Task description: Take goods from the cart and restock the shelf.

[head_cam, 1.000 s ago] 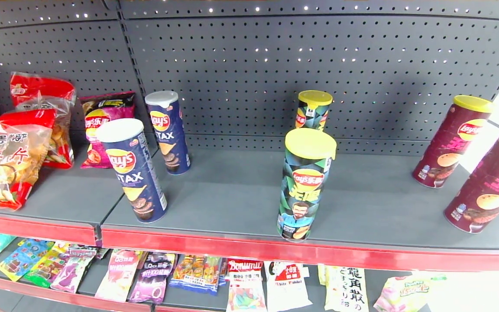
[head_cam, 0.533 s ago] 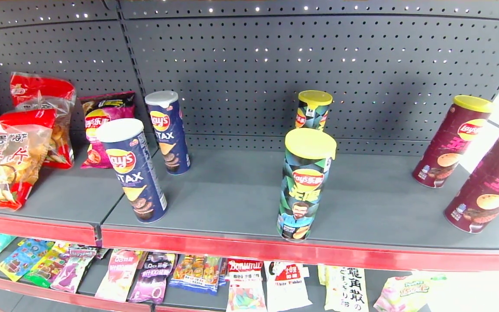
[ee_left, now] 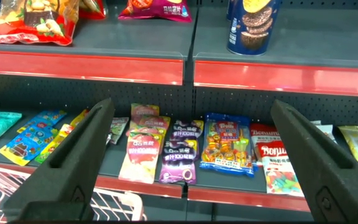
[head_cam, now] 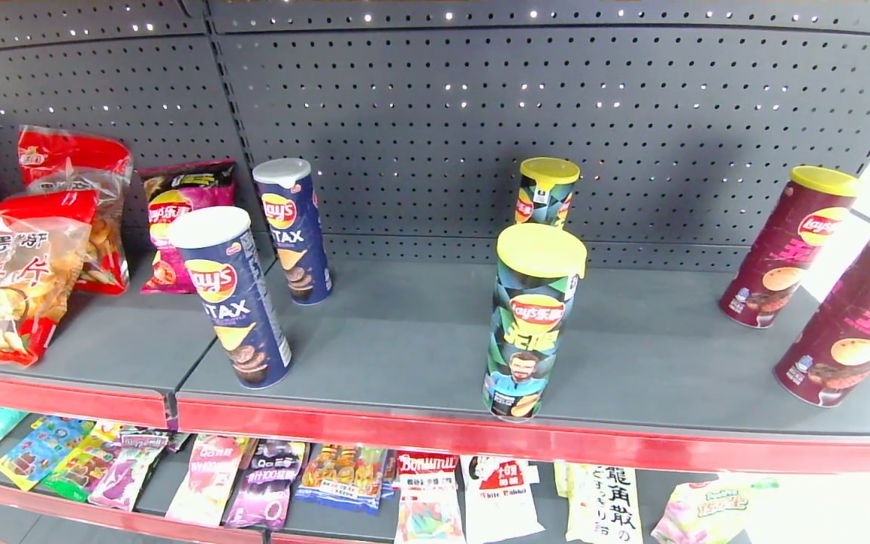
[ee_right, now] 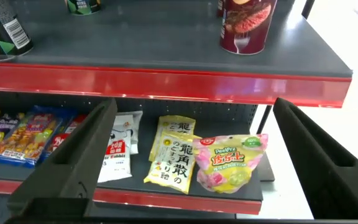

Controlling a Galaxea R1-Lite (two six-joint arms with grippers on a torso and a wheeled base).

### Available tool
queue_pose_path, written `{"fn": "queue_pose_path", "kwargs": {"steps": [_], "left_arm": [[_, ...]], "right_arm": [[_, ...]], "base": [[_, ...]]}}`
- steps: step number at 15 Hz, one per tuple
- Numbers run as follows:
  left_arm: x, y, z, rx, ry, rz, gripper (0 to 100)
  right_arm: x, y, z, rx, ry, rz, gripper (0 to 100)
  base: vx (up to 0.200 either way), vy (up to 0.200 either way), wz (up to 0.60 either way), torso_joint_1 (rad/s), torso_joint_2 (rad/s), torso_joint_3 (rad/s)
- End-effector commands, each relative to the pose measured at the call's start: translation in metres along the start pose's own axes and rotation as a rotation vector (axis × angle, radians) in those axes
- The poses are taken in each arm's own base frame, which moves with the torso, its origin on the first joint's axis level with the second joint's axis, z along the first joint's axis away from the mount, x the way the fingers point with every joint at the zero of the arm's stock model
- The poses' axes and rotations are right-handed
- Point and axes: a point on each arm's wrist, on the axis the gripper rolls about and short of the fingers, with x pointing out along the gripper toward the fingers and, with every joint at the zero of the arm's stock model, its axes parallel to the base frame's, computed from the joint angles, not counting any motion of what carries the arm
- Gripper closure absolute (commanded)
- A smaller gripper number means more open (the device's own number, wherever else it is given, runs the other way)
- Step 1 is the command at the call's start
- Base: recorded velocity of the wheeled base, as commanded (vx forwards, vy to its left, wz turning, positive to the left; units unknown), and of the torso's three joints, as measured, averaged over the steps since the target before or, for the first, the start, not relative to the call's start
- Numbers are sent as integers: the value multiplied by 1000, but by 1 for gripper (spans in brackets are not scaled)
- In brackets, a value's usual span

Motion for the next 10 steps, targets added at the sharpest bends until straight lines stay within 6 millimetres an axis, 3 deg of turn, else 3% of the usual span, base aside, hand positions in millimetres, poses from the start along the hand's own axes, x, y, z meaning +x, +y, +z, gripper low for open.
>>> {"fn": "queue_pose_path", "kwargs": {"steps": [1, 4, 10], "left_arm": [[0, 0, 0, 0, 0, 0, 0], [0, 0, 0, 0, 1, 0, 0], [0, 0, 0, 1, 0, -1, 0]], "right_arm": [[0, 0, 0, 1, -2, 1, 0], [0, 0, 0, 0, -2, 1, 0], [0, 0, 0, 3, -2, 1, 0]], "base": [[0, 0, -600, -2, 2, 2], [0, 0, -600, -1, 1, 1], [0, 0, 0, 0, 0, 0]]}}
